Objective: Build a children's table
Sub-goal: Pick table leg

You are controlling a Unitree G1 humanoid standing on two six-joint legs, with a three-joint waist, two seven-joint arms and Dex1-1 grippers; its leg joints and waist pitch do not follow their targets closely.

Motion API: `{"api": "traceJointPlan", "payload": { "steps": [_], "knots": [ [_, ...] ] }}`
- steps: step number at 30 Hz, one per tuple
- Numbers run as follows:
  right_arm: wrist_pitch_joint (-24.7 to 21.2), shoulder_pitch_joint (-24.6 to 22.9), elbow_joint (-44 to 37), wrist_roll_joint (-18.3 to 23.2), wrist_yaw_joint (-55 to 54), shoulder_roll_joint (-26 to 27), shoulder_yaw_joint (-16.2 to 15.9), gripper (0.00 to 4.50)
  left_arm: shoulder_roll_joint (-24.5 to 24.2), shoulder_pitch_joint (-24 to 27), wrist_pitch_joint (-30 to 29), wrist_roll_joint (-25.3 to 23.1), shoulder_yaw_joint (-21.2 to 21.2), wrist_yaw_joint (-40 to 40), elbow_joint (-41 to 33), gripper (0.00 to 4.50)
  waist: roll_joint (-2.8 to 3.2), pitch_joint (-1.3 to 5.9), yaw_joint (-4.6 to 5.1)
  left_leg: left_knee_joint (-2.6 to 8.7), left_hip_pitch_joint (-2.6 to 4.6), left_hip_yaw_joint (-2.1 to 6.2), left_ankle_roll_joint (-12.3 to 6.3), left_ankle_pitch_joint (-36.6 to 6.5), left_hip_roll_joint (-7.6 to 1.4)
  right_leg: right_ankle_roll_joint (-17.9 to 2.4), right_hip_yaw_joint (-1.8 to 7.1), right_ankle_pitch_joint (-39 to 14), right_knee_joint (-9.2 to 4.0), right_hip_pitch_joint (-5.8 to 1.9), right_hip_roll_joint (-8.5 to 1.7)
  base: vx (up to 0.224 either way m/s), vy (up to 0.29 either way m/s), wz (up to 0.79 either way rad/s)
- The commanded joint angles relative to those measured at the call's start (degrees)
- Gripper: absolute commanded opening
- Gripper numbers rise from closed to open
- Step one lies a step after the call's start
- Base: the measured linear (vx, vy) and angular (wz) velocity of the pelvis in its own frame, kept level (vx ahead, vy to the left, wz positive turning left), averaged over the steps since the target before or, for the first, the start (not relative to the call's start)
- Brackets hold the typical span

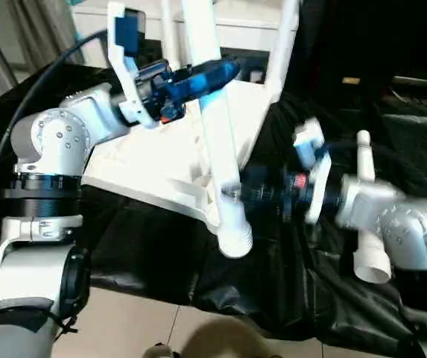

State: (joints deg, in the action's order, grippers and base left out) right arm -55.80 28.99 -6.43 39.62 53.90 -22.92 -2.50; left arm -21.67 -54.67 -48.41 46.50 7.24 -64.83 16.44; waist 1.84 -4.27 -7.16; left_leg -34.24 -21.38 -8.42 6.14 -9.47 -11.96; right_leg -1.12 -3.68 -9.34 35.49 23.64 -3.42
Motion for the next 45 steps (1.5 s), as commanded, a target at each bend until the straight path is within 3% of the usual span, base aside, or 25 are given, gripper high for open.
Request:
{"api": "traceJointPlan", "payload": {
  "steps": [1, 6, 10, 12, 16, 24, 25, 31, 34, 37, 38, 39, 45],
  "knots": [
    [0.11, 0.21, 0.03, -0.52, 1.02, -0.71, -1.30, 3.29, -1.07, -0.69, 0.67, 0.20, -0.78, -2.32, -1.79, 1.66, 0.08, 5.18, -0.34, 3.23, 0.16, -0.66, 0.32, -9.21, 0.06, -9.65, 2.11, -14.01, -4.23, -4.09, -3.37, 0.000, 0.000, 0.00],
    [0.82, 0.47, 0.14, -1.19, 1.78, -0.74, -3.78, 3.29, -1.65, -0.25, 1.12, 0.53, -1.27, -5.34, -2.27, 1.66, 0.09, 5.03, -0.47, 3.24, 0.23, -0.70, 0.32, -9.92, 0.09, -8.89, 2.05, -17.11, -4.54, -3.82, -3.32, 0.000, 0.000, 0.00],
    [2.02, 0.34, 0.58, -3.13, 1.72, -0.72, -6.49, 3.29, -1.90, -0.11, 1.68, 0.22, -1.48, -6.76, -1.91, 1.66, 0.43, 5.11, -0.79, 3.28, 0.39, -0.61, 0.78, -10.64, -0.06, -9.10, 2.08, -16.66, -4.41, -3.69, -3.34, 0.000, 0.000, 0.00],
    [2.57, 0.23, 0.79, -3.80, 1.71, -0.93, -7.28, 2.93, -1.82, -0.09, 1.78, 0.37, -1.36, -7.00, -1.80, 1.66, 0.42, 5.12, -0.93, 3.26, 0.38, -0.62, 0.90, -10.70, -0.06, -9.19, 2.12, -16.03, -4.36, -3.67, -3.29, 0.000, 0.000, 0.00],
    [3.05, -0.09, 0.84, -4.34, 1.40, -0.75, -7.47, 2.49, -1.85, -0.66, 2.50, -0.38, -1.28, -8.27, -0.12, 1.66, 0.50, 5.18, -1.09, 3.22, 0.32, -0.63, 0.79, -10.55, 0.03, -9.39, 2.11, -14.89, -4.25, -3.75, -3.20, 0.000, 0.000, 0.00],
    [4.24, -0.44, 1.35, -4.63, -0.92, 0.54, -5.98, 2.12, -1.42, -1.18, 3.04, -0.72, -1.03, -7.39, 0.49, 1.66, 0.86, 5.22, -1.10, 3.23, 0.39, -0.53, 0.99, -11.21, -0.02, -9.15, 2.03, -15.80, -4.31, -3.67, -3.24, 0.000, 0.000, 0.00],
    [4.67, -0.44, 1.40, -4.74, -1.72, 0.90, -5.49, 2.10, -1.03, -1.44, 3.04, -1.06, -0.73, -5.58, 0.89, 2.01, 0.87, 5.21, -1.05, 3.22, 0.35, -0.54, 0.98, -11.29, 0.02, -9.11, 2.03, -15.79, -4.36, -3.71, -3.21, 0.000, 0.000, 0.00],
    [6.37, -0.26, 1.37, -5.32, -5.55, 2.72, -2.95, 2.02, 1.22, -3.38, 3.41, -2.74, 1.63, 4.41, 4.10, 2.53, 0.90, 5.29, -1.07, 3.13, 0.40, -0.49, 1.38, -11.47, 0.10, -8.63, 1.94, -16.00, -4.42, -3.71, -3.15, 0.000, 0.000, 0.00],
    [8.83, -0.16, 0.75, -7.44, -9.97, 4.43, -1.80, 1.99, 2.81, -3.45, 7.25, -7.78, 0.58, 11.86, 4.07, 2.77, 0.82, 5.29, -1.01, 3.30, 0.24, -0.28, 1.77, -11.24, -0.05, -8.00, 1.95, -15.39, -4.39, -3.81, -3.26, 0.000, 0.000, 0.00],
    [10.60, -0.23, -0.04, -9.08, -12.51, 5.37, -2.06, 1.96, 3.51, -2.21, 9.09, -11.66, -1.55, 15.81, 2.68, 2.85, 0.69, 5.34, -0.94, 3.27, 0.28, -0.39, 1.64, -10.76, 0.12, -7.51, 1.95, -15.12, -4.43, -3.90, -3.19, 0.000, 0.000, 0.00],
    [11.39, -0.23, -0.44, -10.01, -13.97, 5.85, -2.41, 1.94, 3.90, -1.30, 9.44, -12.89, -2.50, 17.05, 1.69, 3.04, 0.99, 5.41, -1.00, 3.27, 0.20, -0.29, 1.82, -10.12, 0.01, -7.80, 2.01, -13.97, -4.16, -3.92, -3.28, 0.000, 0.000, 0.00],
    [12.34, -0.21, -0.82, -11.32, -15.32, 6.22, -3.11, 1.93, 4.45, -0.24, 8.29, -12.90, -2.93, 18.27, 0.36, 3.16, 0.79, 5.44, -0.83, 3.29, 0.08, -0.28, 2.01, -9.61, -0.12, -8.08, 2.02, -12.65, -3.94, -4.01, -3.33, 0.000, 0.000, 0.00],
    [14.53, -0.07, -1.39, -14.88, -20.86, 8.98, -4.17, 1.90, 8.21, 2.20, 6.58, -15.67, -3.37, 29.36, -3.41, 3.22, 1.06, 5.47, -0.68, 3.13, 0.13, -0.38, 1.53, -10.26, 0.03, -8.64, 1.99, -12.43, -4.06, -3.86, -3.18, 0.000, 0.000, 0.00]
  ]
}}
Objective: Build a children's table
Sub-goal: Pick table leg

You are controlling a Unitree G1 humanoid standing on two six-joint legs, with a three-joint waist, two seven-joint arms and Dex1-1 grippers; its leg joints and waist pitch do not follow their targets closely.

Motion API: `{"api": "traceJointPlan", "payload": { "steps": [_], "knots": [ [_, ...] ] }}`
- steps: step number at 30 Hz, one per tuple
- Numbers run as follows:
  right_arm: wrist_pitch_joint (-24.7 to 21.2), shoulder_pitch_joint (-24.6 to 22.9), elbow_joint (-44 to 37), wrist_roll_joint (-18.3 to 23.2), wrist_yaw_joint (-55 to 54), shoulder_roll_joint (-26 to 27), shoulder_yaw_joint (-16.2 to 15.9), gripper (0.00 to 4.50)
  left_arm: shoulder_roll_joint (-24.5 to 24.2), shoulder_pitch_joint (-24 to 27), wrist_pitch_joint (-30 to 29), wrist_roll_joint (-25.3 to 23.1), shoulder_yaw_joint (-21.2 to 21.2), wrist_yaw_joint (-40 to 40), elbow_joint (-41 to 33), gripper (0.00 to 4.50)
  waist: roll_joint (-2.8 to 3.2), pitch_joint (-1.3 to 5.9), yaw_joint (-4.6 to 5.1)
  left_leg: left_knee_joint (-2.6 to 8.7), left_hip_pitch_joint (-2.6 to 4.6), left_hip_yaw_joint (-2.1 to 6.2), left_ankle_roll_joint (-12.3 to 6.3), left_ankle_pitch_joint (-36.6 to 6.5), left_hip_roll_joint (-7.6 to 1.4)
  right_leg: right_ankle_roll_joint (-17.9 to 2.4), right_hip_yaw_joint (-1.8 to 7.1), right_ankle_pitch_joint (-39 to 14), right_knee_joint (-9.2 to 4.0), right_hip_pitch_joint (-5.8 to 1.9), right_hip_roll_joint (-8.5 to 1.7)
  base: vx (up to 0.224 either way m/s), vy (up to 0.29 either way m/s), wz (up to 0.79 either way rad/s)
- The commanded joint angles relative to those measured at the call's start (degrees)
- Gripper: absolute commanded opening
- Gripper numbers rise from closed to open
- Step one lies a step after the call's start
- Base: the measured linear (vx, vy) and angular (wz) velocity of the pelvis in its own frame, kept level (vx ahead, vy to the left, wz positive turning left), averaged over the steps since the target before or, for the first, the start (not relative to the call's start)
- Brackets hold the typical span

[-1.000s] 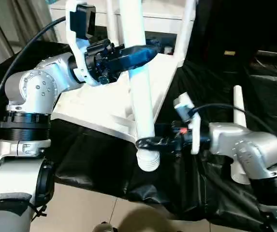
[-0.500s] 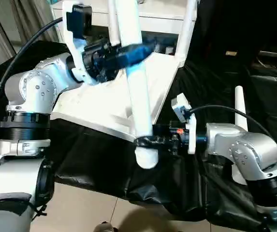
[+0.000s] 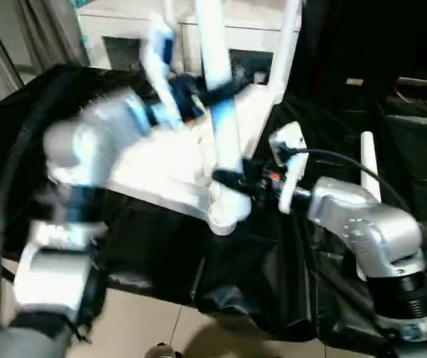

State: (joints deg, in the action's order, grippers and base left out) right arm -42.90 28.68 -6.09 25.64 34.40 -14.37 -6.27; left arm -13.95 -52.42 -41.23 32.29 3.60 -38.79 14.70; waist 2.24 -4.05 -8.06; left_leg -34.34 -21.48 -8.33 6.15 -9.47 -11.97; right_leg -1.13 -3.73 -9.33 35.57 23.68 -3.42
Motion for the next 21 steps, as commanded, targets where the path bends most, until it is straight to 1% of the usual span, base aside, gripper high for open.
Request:
{"api": "traceJointPlan", "payload": {
  "steps": [1, 2, 3, 5, 6, 9, 12, 14, 15, 16, 17, 18, 20, 21],
  "knots": [
    [1.94, 0.28, -1.64, -1.22, -1.94, 0.76, -0.45, 1.90, 0.89, 0.22, 0.07, -2.60, -0.07, 4.69, -1.93, 3.22, 0.63, 5.22, 0.21, 3.24, 0.24, -0.46, 1.49, -10.48, 0.08, -8.47, 2.03, -12.85, -4.28, -3.88, -3.16, 0.000, 0.000, 0.00],
    [2.27, 0.29, -1.48, -1.66, -2.74, 1.27, -0.49, 1.90, 1.75, 0.54, 1.22, -4.10, -0.05, 7.27, -2.10, 3.22, 0.56, 5.17, 0.22, 3.27, 0.29, -0.46, 1.41, -10.79, 0.11, -8.00, 2.01, -13.69, -4.43, -3.90, -3.17, 0.000, 0.000, 0.00],
    [2.27, 0.29, -1.44, -1.75, -2.94, 1.39, -0.50, 1.90, 2.06, 0.56, 1.54, -4.36, 0.17, 8.11, -2.03, 3.22, 0.64, 5.05, 0.27, 3.35, 0.25, -0.45, 1.36, -11.16, 0.12, -7.46, 2.01, -14.63, -4.65, -3.83, -3.14, 0.000, 0.000, 0.00],
    [2.45, 0.29, -1.35, -2.02, -3.36, 1.71, -0.52, 1.90, 2.80, 0.59, 2.00, -4.73, 0.91, 10.17, -2.16, 2.92, 0.63, 5.13, 0.24, 3.33, 0.28, -0.42, 1.38, -11.13, 0.16, -7.07, 2.03, -14.61, -4.60, -3.86, -3.08, 0.000, 0.000, 0.00],
    [2.58, 0.29, -1.30, -2.29, -3.76, 1.93, -0.50, 1.89, 2.97, 0.56, 2.36, -5.10, 1.23, 11.18, -2.23, 2.85, 0.65, 5.13, 0.21, 3.30, 0.25, -0.44, 1.32, -11.10, 0.22, -6.96, 2.04, -14.56, -4.67, -3.86, -3.09, 0.000, 0.000, 0.00],
    [2.62, 0.29, -1.25, -2.51, -4.12, 2.10, -0.48, 1.88, 3.07, 0.48, 2.76, -5.35, 1.60, 12.25, -2.25, 2.82, 0.65, 5.15, 0.23, 3.33, 0.24, -0.37, 1.34, -11.27, 0.23, -6.81, 2.00, -14.56, -4.60, -3.83, -3.08, 0.000, 0.000, 0.00],
    [2.97, 0.40, -0.79, -3.01, -4.56, 2.34, -0.46, 1.88, 3.18, 0.20, 2.82, -4.61, 2.53, 13.10, -2.19, 2.41, 0.68, 5.16, 0.26, 3.32, 0.24, -0.38, 1.25, -11.16, 0.23, -7.04, 2.02, -14.14, -4.57, -3.80, -3.11, 0.000, 0.000, 0.00],
    [3.27, 0.48, -0.59, -3.27, -4.92, 2.50, -0.51, 1.88, 3.43, 0.38, 1.97, -3.67, 3.03, 12.57, -2.96, 2.43, 0.77, 5.19, 0.21, 3.27, 0.27, -0.38, 1.36, -11.07, 0.18, -7.62, 2.03, -13.58, -4.45, -3.74, -3.19, 0.000, 0.000, 0.00],
    [3.39, 0.57, -0.46, -3.36, -5.11, 2.57, -0.49, 1.88, 3.62, 0.43, 1.50, -2.88, 3.38, 12.15, -3.34, 2.38, 0.62, 5.15, 0.23, 3.33, 0.21, -0.36, 1.27, -11.26, 0.17, -7.81, 2.03, -13.22, -4.45, -3.77, -3.09, 0.000, 0.000, 0.00],
    [3.77, 0.75, -0.11, -3.87, -5.49, 2.66, -0.42, 1.88, 4.90, 0.36, -0.12, 1.32, 5.73, 11.14, -4.45, 2.23, 0.64, 5.20, 0.24, 3.23, 0.21, -0.43, 1.21, -11.00, 0.24, -8.09, 2.05, -12.84, -4.37, -3.85, -3.18, 0.000, 0.000, 0.00],
    [3.78, 0.76, -0.10, -3.89, -5.50, 2.67, -0.41, 1.88, 4.94, 0.36, -0.16, 1.44, 5.80, 11.11, -4.47, 2.13, 0.69, 5.21, 0.20, 3.18, 0.18, -0.45, 1.25, -10.88, 0.26, -8.45, 2.05, -12.65, -4.31, -3.86, -3.25, 0.000, 0.000, 0.00],
    [3.83, 0.83, 0.03, -4.01, -5.55, 2.71, -0.34, 1.87, 5.14, 0.34, -0.61, 2.38, 6.24, 10.76, -4.71, 2.09, 0.59, 5.15, 0.22, 3.26, 0.20, -0.42, 1.14, -11.15, 0.19, -8.52, 2.01, -13.00, -4.41, -3.80, -3.16, 0.000, 0.000, 0.00],
    [4.07, 1.12, 0.44, -4.43, -5.67, 2.82, -0.20, 1.87, 5.22, 0.41, -1.98, 4.76, 6.78, 9.16, -5.38, 2.03, 0.61, 5.14, 0.22, 3.27, 0.25, -0.42, 0.89, -11.36, 0.19, -8.35, 1.99, -13.62, -4.43, -3.74, -3.14, 0.000, 0.000, 0.00],
    [4.07, 1.12, 0.44, -4.43, -5.67, 2.82, -0.20, 1.87, 5.22, 0.41, -1.98, 4.76, 6.78, 9.16, -5.38, 1.93, 0.66, 5.10, 0.23, 3.28, 0.23, -0.46, 0.83, -11.52, 0.27, -7.92, 1.98, -14.28, -4.53, -3.71, -3.12, 0.000, 0.000, 0.00]
  ]
}}
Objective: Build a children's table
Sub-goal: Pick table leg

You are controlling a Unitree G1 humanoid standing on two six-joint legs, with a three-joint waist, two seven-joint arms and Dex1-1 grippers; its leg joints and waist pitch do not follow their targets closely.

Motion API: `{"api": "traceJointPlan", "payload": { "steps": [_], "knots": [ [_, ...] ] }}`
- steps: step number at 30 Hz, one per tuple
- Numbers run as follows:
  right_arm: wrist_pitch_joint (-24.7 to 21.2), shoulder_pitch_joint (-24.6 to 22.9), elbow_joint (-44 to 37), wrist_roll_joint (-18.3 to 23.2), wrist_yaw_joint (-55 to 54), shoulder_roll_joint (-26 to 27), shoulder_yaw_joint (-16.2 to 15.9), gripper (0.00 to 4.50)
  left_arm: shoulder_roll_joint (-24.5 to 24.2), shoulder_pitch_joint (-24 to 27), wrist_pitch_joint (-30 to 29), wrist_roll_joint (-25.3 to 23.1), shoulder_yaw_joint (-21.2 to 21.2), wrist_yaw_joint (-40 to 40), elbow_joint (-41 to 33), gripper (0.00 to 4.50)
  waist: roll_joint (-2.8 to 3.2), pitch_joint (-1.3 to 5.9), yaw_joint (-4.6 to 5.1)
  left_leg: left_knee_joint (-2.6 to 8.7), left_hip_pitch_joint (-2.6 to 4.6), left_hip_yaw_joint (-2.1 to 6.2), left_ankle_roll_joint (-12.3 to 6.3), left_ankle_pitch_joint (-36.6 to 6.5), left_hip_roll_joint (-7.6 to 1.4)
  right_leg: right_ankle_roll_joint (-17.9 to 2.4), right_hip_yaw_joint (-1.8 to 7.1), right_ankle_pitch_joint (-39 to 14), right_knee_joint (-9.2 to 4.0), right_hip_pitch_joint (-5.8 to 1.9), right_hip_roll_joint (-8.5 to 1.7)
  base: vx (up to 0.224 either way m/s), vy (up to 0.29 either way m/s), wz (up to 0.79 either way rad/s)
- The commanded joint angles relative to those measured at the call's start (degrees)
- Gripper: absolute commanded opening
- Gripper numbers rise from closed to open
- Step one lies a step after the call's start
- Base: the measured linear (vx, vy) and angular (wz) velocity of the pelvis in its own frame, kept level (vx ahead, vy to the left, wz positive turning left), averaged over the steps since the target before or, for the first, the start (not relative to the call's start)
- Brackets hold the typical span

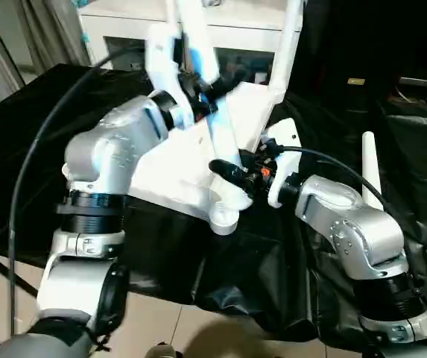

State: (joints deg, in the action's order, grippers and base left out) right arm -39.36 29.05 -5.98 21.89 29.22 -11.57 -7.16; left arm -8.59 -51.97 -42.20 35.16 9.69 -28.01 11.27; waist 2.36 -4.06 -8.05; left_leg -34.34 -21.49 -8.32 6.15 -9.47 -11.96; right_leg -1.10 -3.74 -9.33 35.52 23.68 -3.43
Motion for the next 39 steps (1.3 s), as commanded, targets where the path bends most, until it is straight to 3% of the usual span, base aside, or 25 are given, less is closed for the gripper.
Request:
{"api": "traceJointPlan", "payload": {
  "steps": [1, 5, 6, 8, 10, 12, 14, 17, 20, 25, 34, 39],
  "knots": [
    [0.91, 0.95, 0.63, -0.85, -0.58, 0.09, 0.74, 1.87, -0.16, -0.13, -1.80, 3.20, 1.08, -2.33, -2.08, 1.86, 0.46, 5.09, 0.26, 3.30, 0.27, -0.48, 0.79, -11.47, 0.25, -7.60, 2.01, -14.60, -4.55, -3.69, -3.09, 0.000, 0.000, 0.00],
    [2.51, 1.15, 1.00, -1.30, -0.51, 0.15, 0.57, 1.87, -0.25, -0.32, -3.08, 5.30, 1.80, -3.82, -2.28, 1.79, 0.54, 5.09, 0.32, 3.35, 0.31, -0.44, 0.97, -11.70, 0.21, -7.38, 2.02, -14.62, -4.54, -3.66, -3.08, 0.000, 0.000, 0.00],
    [3.61, 1.21, 1.20, -0.64, 0.60, 0.34, 0.69, 2.43, -0.47, -0.51, -3.74, 6.13, 2.27, -4.25, -2.22, 1.78, 0.54, 5.04, 0.34, 3.39, 0.30, -0.44, 0.97, -11.77, 0.22, -7.36, 2.02, -14.69, -4.54, -3.65, -3.06, 0.000, 0.000, 0.00],
    [3.15, 1.37, 1.39, 0.65, 1.29, 0.54, 1.43, 2.57, -1.31, -0.86, -4.75, 6.94, 2.49, -5.57, -1.69, 1.78, 0.55, 5.08, 0.30, 3.38, 0.31, -0.44, 0.91, -11.92, 0.27, -7.37, 2.02, -15.12, -4.49, -3.69, -3.13, 0.000, 0.000, 0.00],
    [2.08, 1.56, 1.37, 2.05, 2.46, 0.28, 2.12, 2.57, -2.71, -1.14, -5.81, 7.58, 2.05, -8.21, -1.10, 1.77, 0.59, 5.11, 0.30, 3.34, 0.37, -0.50, 0.68, -11.65, 0.26, -7.86, 2.05, -14.78, -4.45, -3.61, -3.14, 0.000, 0.000, 0.00],
    [0.32, 1.77, 0.54, 3.92, 5.74, -1.81, 2.51, 2.83, -5.65, -1.34, -7.30, 8.16, -0.16, -14.92, -0.60, 1.77, 0.41, 5.05, 0.39, 3.44, 0.39, -0.52, 0.59, -11.84, 0.16, -8.22, 2.05, -14.26, -4.43, -3.57, -3.01, 0.000, 0.000, 0.00],
    [-0.63, 1.89, -0.01, 4.92, 7.18, -2.85, 2.73, 3.04, -6.76, -1.48, -7.41, 7.91, -1.15, -17.30, -0.37, 1.77, 0.65, 4.98, 0.30, 3.49, 0.51, -0.48, 0.33, -11.82, 0.11, -8.17, 2.13, -14.16, -4.38, -3.49, -2.99, 0.000, 0.000, 0.00],
    [-5.25, 1.71, -3.17, 10.53, 15.51, -7.62, 2.89, 3.10, -10.34, -2.14, -7.57, 7.45, -4.31, -25.22, 0.25, 1.77, 0.45, 5.04, 0.13, 3.47, 0.45, -0.57, 0.06, -11.17, 0.07, -8.30, 2.22, -13.63, -4.30, -3.76, -3.06, 0.000, 0.000, 0.00],
    [-7.44, 1.30, -4.62, 12.77, 19.14, -9.93, 2.38, 3.10, -12.10, -2.47, -7.33, 7.21, -5.76, -28.85, 0.26, 1.77, 0.37, 5.08, 0.04, 3.41, 0.21, -0.54, -0.24, -10.02, 0.06, -8.20, 2.25, -12.51, -4.15, -3.98, -3.12, 0.000, 0.000, 0.00],
    [-8.70, 0.54, -5.33, 13.52, 21.46, -12.27, 0.55, 3.10, -13.90, -3.12, -6.39, 6.44, -7.27, -32.71, 1.47, 1.77, 0.19, 5.01, 0.01, 3.31, 0.29, -0.68, 0.14, -10.09, 0.20, -8.17, 2.10, -15.70, -4.51, -3.89, -3.17, 0.000, 0.000, 0.00],
    [-9.33, -0.54, -4.96, 12.30, 19.94, -10.81, -1.99, 3.10, -13.33, -3.71, -5.83, 7.76, -6.45, -34.95, 2.52, 1.77, 0.34, 5.07, -0.02, 3.32, 0.31, -0.59, 0.75, -10.31, 0.06, -8.95, 2.09, -14.91, -4.27, -3.79, -3.21, 0.000, 0.000, 0.00],
    [-8.47, -0.15, -3.97, 11.43, 18.23, -10.16, -1.84, 3.10, -13.66, -3.78, -6.16, 8.16, -7.45, -37.37, 1.73, 1.77, 0.37, 5.11, 0.04, 3.32, 0.32, -0.61, 0.91, -10.38, 0.09, -9.21, 2.11, -14.15, -4.22, -3.82, -3.19, 0.000, 0.000, 0.00]
  ]
}}
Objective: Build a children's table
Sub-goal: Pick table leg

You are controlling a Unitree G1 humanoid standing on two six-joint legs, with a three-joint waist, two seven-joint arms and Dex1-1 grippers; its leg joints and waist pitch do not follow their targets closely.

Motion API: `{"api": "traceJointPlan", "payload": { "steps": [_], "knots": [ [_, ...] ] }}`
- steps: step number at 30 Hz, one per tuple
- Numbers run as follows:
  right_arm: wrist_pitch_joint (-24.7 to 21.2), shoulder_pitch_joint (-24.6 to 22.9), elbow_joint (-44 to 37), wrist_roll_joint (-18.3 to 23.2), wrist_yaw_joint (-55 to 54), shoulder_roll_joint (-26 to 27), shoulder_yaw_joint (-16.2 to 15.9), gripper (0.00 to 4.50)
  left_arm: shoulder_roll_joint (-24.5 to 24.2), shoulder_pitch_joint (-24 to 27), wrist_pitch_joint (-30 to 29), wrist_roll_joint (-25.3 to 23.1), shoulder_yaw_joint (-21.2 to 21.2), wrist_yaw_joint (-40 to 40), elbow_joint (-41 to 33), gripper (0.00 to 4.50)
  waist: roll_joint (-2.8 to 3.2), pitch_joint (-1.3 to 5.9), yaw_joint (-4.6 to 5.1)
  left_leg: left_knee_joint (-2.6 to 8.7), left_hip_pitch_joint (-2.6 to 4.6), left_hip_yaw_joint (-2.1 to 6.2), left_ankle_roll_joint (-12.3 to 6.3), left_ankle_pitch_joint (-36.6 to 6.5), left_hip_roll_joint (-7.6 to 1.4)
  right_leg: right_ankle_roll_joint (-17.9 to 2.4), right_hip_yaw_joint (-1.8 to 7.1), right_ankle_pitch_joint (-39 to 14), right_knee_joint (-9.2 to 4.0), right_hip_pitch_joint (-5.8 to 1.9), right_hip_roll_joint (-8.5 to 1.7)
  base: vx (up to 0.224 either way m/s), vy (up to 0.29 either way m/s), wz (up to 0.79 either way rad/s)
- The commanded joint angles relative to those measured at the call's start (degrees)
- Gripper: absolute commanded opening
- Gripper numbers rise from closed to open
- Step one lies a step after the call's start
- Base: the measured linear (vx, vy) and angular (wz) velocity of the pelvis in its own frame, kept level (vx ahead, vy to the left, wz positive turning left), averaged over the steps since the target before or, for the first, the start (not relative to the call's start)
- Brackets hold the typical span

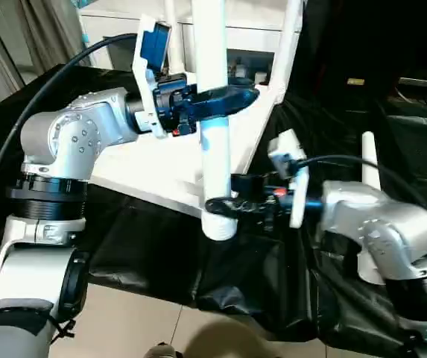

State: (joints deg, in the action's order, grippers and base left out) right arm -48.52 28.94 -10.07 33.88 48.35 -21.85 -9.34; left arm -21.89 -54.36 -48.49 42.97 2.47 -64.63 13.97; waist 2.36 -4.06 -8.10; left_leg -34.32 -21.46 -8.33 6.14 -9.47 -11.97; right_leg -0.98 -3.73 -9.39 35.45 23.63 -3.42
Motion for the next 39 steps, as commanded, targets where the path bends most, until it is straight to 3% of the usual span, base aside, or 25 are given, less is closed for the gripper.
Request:
{"api": "traceJointPlan", "payload": {
  "steps": [1, 4, 10, 18, 24, 25, 27, 28, 34, 35, 37, 39],
  "knots": [
    [1.07, 0.01, 0.24, -0.60, -0.95, 0.25, 0.45, 3.10, -0.31, -1.36, -0.05, 0.48, -0.21, -0.92, -1.10, 1.77, 0.43, 5.09, 0.08, 3.31, 0.31, -0.61, 0.95, -10.66, 0.11, -9.13, 2.07, -14.65, -4.22, -3.77, -3.22, 0.000, 0.000, 0.00],
    [0.39, 0.31, 0.76, -0.02, -1.37, 0.72, 0.98, 3.10, -0.30, -1.21, -0.17, 0.58, -0.34, -1.20, -1.51, 1.77, 0.39, 5.07, 0.10, 3.33, 0.29, -0.59, 0.86, -10.68, 0.10, -8.81, 2.07, -15.07, -4.27, -3.77, -3.17, 0.000, 0.000, 0.00],
    [-0.16, 0.40, 1.24, -0.16, -1.96, 1.05, 0.97, 2.44, -0.19, -0.97, -0.27, 0.64, -0.34, -1.27, -1.95, 1.77, 0.37, 5.12, 0.09, 3.33, 0.29, -0.57, 0.92, -10.61, 0.09, -8.92, 2.08, -14.60, -4.19, -3.80, -3.17, 0.000, 0.000, 0.00],
    [-0.08, -0.11, 0.78, 0.27, -2.17, 1.28, 1.01, 1.98, 0.25, -0.80, 0.19, 0.67, 0.20, -0.83, -1.79, 1.77, 0.54, 5.15, 0.08, 3.28, 0.30, -0.58, 0.95, -10.49, 0.10, -8.85, 2.08, -14.41, -4.21, -3.79, -3.18, 0.000, 0.000, 0.00],
    [0.74, -0.40, 0.66, -0.35, -3.78, 2.09, 1.65, 1.90, 0.46, -0.58, 0.92, 0.17, 0.45, 0.21, -1.74, 1.77, 0.60, 5.14, 0.09, 3.30, 0.29, -0.52, 1.02, -10.52, 0.09, -8.86, 2.05, -14.48, -4.16, -3.78, -3.18, 0.000, 0.000, 0.00],
    [0.99, -0.30, 0.96, -0.62, -4.53, 2.46, 1.95, 1.90, 0.90, -0.69, 0.47, 0.56, 1.24, 1.59, -1.45, 2.12, 0.54, 5.13, 0.15, 3.30, 0.26, -0.55, 1.15, -10.56, 0.11, -8.88, 2.05, -14.42, -4.17, -3.78, -3.18, 0.000, 0.000, 0.00],
    [1.30, -0.19, 1.24, -0.82, -5.14, 2.80, 2.23, 1.90, 1.46, -0.96, 0.20, 0.55, 2.23, 3.97, -0.89, 2.12, 0.58, 5.17, 0.10, 3.23, 0.27, -0.55, 1.14, -10.73, 0.13, -9.04, 2.03, -14.43, -4.22, -3.83, -3.22, 0.000, 0.000, 0.00],
    [1.53, -0.07, 1.48, -1.01, -5.70, 3.06, 2.52, 1.90, 1.85, -1.42, 0.96, -0.31, 2.93, 6.39, -0.21, 2.47, 0.69, 5.15, 0.10, 3.25, 0.28, -0.51, 1.28, -10.92, 0.07, -8.98, 2.01, -14.29, -4.15, -3.78, -3.16, 0.000, 0.000, 0.00],
    [2.28, 0.27, 2.35, -1.82, -6.87, 3.54, 2.82, 1.88, 1.49, -4.16, 1.65, -1.70, 4.13, 9.31, 2.73, 2.87, 0.61, 5.26, -0.01, 3.24, 0.33, -0.50, 1.31, -10.54, 0.26, -7.76, 1.98, -15.02, -4.34, -3.81, -3.08, 0.000, 0.000, 0.00],
    [2.35, 0.31, 2.49, -1.96, -6.99, 3.57, 2.81, 1.88, 1.05, -4.20, 1.44, -1.55, 3.92, 8.55, 2.48, 2.90, 0.66, 5.20, 0.01, 3.30, 0.28, -0.45, 1.38, -10.53, 0.21, -7.99, 1.99, -14.48, -4.25, -3.82, -3.08, 0.000, 0.000, 0.00],
    [2.60, 0.35, 2.66, -2.27, -7.16, 3.55, 2.76, 1.88, 0.73, -4.09, 1.01, -1.53, 3.88, 8.22, 1.89, 2.30, 0.73, 5.20, 0.08, 3.26, 0.23, -0.46, 1.33, -10.51, 0.22, -8.78, 2.00, -13.02, -4.08, -3.87, -3.05, 0.000, 0.000, 0.00],
    [2.87, 0.39, 2.82, -2.36, -7.55, 3.53, 2.69, 1.88, 0.68, -4.00, 1.27, -1.94, 3.85, 9.53, 1.55, 2.59, 0.77, 5.21, 0.10, 3.19, 0.24, -0.50, 1.15, -10.47, 0.25, -8.96, 2.00, -12.95, -4.11, -3.88, -3.08, 0.000, 0.000, 0.00]
  ]
}}
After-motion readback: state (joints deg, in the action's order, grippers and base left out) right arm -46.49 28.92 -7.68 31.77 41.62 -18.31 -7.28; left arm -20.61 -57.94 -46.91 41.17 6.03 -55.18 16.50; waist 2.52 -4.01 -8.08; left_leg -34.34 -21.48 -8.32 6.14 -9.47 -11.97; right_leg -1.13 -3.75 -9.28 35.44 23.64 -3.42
